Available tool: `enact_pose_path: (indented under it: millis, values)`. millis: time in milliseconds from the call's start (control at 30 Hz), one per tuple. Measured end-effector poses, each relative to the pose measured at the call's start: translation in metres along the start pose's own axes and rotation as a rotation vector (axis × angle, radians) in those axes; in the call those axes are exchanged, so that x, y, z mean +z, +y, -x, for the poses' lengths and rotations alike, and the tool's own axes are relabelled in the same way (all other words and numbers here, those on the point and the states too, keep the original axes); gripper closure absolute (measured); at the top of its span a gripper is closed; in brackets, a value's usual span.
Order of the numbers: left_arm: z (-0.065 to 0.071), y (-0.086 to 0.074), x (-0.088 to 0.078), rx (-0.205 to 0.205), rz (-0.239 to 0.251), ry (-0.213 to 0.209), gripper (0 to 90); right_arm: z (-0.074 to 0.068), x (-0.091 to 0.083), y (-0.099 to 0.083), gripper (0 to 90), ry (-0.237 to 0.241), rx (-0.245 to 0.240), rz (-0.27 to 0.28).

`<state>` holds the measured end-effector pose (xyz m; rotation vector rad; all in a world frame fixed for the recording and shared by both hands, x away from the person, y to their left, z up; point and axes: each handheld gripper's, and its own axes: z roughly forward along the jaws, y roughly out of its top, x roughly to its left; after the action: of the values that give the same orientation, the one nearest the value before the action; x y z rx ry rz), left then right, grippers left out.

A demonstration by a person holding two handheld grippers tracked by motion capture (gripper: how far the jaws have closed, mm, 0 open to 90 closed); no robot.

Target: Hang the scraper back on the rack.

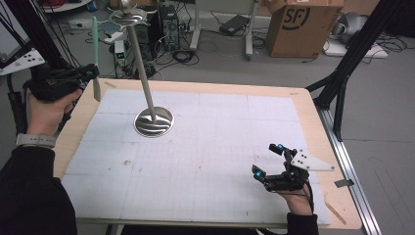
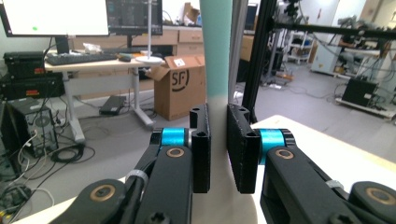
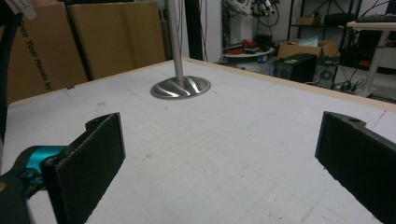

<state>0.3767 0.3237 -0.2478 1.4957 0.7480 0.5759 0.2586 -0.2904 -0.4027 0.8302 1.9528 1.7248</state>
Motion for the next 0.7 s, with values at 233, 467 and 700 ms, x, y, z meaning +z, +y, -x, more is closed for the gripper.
enact_pose_path:
  millis: [233, 467, 700]
  values:
    - [0.001, -0.001, 0.004, -0.002, -0.004, -0.013, 80.2, 0.000, 0.000, 0.000, 0.3, 0.005, 0.000, -0.002]
    - [0.004, -0.002, 0.006, 0.008, -0.014, -0.018, 80.2, 0.000, 0.000, 0.000, 0.3, 0.004, 0.001, -0.004]
    - [0.006, -0.005, 0.013, 0.013, -0.029, -0.019, 80.2, 0.000, 0.000, 0.000, 0.3, 0.001, -0.001, 0.000]
